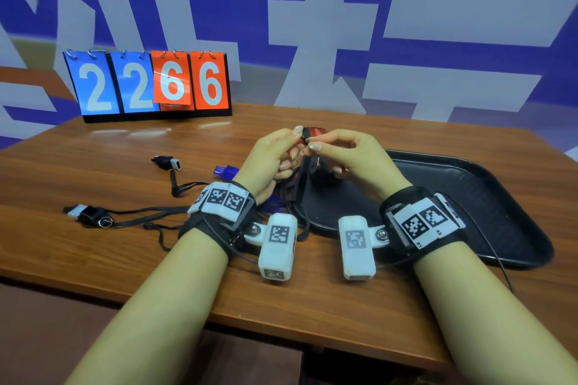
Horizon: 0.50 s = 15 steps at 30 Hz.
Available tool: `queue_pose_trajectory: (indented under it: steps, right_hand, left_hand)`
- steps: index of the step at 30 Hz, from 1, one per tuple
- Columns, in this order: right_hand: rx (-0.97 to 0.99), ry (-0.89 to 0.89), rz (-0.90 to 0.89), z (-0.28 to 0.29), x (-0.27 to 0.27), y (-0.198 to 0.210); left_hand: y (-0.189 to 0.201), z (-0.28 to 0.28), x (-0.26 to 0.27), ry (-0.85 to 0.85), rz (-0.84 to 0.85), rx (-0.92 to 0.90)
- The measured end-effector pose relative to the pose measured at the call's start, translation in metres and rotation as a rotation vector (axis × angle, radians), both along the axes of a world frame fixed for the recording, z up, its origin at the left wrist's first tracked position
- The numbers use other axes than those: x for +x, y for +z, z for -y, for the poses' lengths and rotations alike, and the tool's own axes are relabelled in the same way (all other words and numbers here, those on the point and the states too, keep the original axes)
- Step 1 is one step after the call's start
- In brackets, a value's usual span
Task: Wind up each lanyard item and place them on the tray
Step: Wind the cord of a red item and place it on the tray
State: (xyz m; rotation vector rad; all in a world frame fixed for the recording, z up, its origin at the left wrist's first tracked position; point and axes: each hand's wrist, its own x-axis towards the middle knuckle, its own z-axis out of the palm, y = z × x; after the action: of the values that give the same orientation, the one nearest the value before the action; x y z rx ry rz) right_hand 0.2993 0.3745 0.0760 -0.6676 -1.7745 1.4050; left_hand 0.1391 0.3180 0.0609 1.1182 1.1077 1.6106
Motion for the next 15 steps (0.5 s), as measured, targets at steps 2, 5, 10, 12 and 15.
queue_pose_trajectory:
  steps: [2, 5, 10, 12, 15]
  right_hand:
    - [-0.069, 0.032, -0.026, -0.001, 0.000, 0.000]
    - [-0.146, 0.081, -0.022, -0.004, -0.001, 0.000]
    - [-0.329, 0.163, -0.013, -0.010, 0.000, -0.003]
    - [-0.368, 0.180, -0.003, -0.012, 0.001, -0.003]
    - [-0.402, 0.171, -0.004, -0.014, 0.004, -0.003]
  left_hand:
    - [0.000, 0.000, 0.001, -0.025, 0.056, 0.010]
    - [0.000, 0.000, 0.002, -0.049, 0.088, 0.020]
    - [0.001, 0.000, 0.000, -0.101, 0.173, 0.042]
    - [0.002, 0.001, -0.001, -0.152, 0.179, 0.033]
    - [0.002, 0.003, -0.001, -0.201, 0.119, -0.006]
